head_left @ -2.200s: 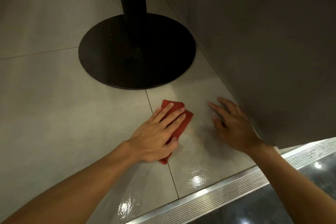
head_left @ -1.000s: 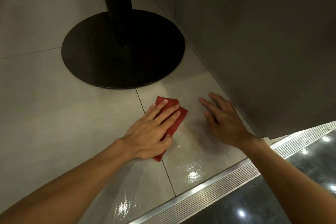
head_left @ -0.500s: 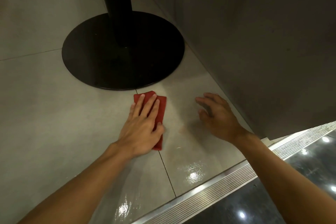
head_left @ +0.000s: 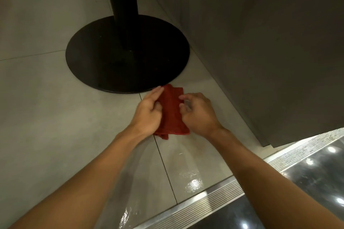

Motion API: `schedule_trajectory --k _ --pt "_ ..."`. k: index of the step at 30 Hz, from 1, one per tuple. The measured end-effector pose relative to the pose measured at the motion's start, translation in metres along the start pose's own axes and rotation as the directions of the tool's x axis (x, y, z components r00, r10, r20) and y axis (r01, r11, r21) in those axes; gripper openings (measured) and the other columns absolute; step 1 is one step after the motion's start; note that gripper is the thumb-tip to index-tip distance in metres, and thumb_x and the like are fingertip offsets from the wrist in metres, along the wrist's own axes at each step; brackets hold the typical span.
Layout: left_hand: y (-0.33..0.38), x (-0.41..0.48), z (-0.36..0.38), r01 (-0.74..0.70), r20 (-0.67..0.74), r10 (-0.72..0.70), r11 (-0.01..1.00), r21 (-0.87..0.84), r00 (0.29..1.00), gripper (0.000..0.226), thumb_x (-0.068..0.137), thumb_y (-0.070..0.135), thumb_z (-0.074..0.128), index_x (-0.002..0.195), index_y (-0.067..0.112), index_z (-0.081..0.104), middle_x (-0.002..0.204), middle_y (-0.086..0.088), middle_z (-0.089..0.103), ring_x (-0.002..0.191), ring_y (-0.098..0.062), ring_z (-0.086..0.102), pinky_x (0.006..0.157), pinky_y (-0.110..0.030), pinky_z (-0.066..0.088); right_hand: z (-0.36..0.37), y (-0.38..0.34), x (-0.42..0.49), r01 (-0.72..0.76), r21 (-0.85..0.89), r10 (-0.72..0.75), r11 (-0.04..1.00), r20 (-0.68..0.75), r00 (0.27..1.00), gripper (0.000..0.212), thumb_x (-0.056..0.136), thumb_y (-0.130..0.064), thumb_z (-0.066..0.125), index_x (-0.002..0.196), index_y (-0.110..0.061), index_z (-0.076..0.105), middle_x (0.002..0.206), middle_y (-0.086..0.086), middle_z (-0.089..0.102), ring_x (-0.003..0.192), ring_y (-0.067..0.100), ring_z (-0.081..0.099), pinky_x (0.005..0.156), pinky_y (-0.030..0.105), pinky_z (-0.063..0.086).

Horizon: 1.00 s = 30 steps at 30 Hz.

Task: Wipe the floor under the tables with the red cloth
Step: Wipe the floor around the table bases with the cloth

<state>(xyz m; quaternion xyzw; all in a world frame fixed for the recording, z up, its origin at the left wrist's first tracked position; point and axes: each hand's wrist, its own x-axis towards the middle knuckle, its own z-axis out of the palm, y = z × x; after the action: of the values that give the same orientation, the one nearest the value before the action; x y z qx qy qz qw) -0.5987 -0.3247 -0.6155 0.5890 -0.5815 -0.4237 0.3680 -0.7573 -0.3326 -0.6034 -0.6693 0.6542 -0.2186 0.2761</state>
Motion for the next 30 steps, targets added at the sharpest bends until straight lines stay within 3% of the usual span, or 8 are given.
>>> schedule_trajectory --k 2,5,8,11,14,19,25,30 --pt "-0.014 -0.016 -0.020 -0.033 -0.054 0.043 0.987 0.160 0.998 0.050 0.097 0.001 0.043 0.145 0.015 0.041 0.153 0.003 0.033 0.139 -0.008 0.029 0.104 -0.001 0.021 0.013 -0.015 0.001 -0.003 -0.168 -0.002 0.986 -0.030 1.000 0.045 0.092 -0.037 0.054 0.134 -0.020 0.052 0.135 0.009 0.048 0.123 0.031 0.042 0.108 0.043 0.036" --pt "-0.040 -0.039 -0.041 -0.047 -0.008 0.061 0.845 0.532 0.998 0.055 0.099 0.023 0.045 0.151 0.016 0.028 0.161 -0.001 0.019 0.148 -0.019 0.010 0.118 -0.028 0.007 0.034 -0.034 0.003 -0.037 -0.352 0.030 0.935 -0.024 0.999 0.063 0.091 -0.052 0.051 0.141 -0.015 0.039 0.142 0.016 0.038 0.125 0.036 0.034 0.110 0.047 0.030" --pt "-0.054 -0.054 -0.047 -0.047 0.081 -0.016 0.688 0.724 0.997 0.067 0.093 0.057 0.011 0.154 0.031 -0.002 0.161 0.009 -0.014 0.146 -0.015 -0.021 0.117 -0.037 -0.014 0.039 -0.033 0.008 0.001 -0.437 0.005 0.900 0.011 1.000 0.064 0.092 -0.052 0.051 0.143 -0.016 0.037 0.145 0.016 0.034 0.127 0.035 0.031 0.110 0.045 0.029" --pt "-0.059 -0.057 -0.046 -0.046 0.076 -0.022 0.630 0.775 0.997 0.069 0.086 0.063 -0.009 0.150 0.037 -0.018 0.156 0.015 -0.028 0.142 -0.012 -0.032 0.115 -0.039 -0.022 0.019 -0.017 0.016 0.132 -0.489 -0.101 0.862 0.090 0.991 0.057 0.093 -0.043 0.051 0.145 -0.024 0.038 0.150 0.007 0.033 0.127 0.031 0.030 0.105 0.043 0.026" --pt "-0.063 -0.057 -0.046 -0.056 0.087 -0.021 0.615 0.786 0.996 0.066 0.087 0.061 -0.010 0.148 0.037 -0.023 0.155 0.014 -0.032 0.140 -0.013 -0.035 0.115 -0.040 -0.022 -0.005 0.005 0.028 0.219 -0.477 -0.132 0.851 0.209 0.969 0.058 0.095 -0.030 0.052 0.149 -0.032 0.031 0.158 -0.003 0.023 0.131 0.027 0.026 0.105 0.037 0.020" --pt "-0.060 -0.057 -0.046 -0.053 0.105 -0.053 0.599 0.799 0.993 0.066 0.087 0.059 -0.011 0.147 0.035 -0.026 0.154 0.013 -0.034 0.139 -0.014 -0.036 0.116 -0.043 -0.020 -0.007 0.020 0.027 0.235 -0.380 -0.152 0.894 0.236 0.960 0.069 0.092 -0.006 0.046 0.151 -0.036 0.026 0.162 -0.009 0.015 0.143 0.023 0.016 0.115 0.038 0.011" --pt "-0.057 -0.058 -0.047 -0.051 0.123 -0.077 0.605 0.794 0.989 0.065 0.088 0.058 -0.011 0.147 0.035 -0.026 0.153 0.014 -0.035 0.138 -0.013 -0.038 0.116 -0.044 -0.019 -0.001 0.038 -0.006 0.372 -0.152 -0.318 0.916 0.291 0.902 0.053 0.099 -0.019 0.043 0.147 -0.040 0.033 0.158 -0.018 0.020 0.148 0.005 0.003 0.121 0.035 -0.005" --pt "-0.058 -0.058 -0.047 -0.053 0.124 -0.076 0.605 0.795 0.989 0.065 0.089 0.058 -0.010 0.147 0.035 -0.026 0.154 0.014 -0.034 0.139 -0.012 -0.038 0.117 -0.044 -0.018 -0.024 0.071 -0.031 0.386 -0.037 -0.360 0.922 0.284 0.889 0.047 0.094 -0.057 0.041 0.138 -0.042 0.047 0.153 -0.025 0.029 0.147 -0.002 0.007 0.121 0.037 -0.002"
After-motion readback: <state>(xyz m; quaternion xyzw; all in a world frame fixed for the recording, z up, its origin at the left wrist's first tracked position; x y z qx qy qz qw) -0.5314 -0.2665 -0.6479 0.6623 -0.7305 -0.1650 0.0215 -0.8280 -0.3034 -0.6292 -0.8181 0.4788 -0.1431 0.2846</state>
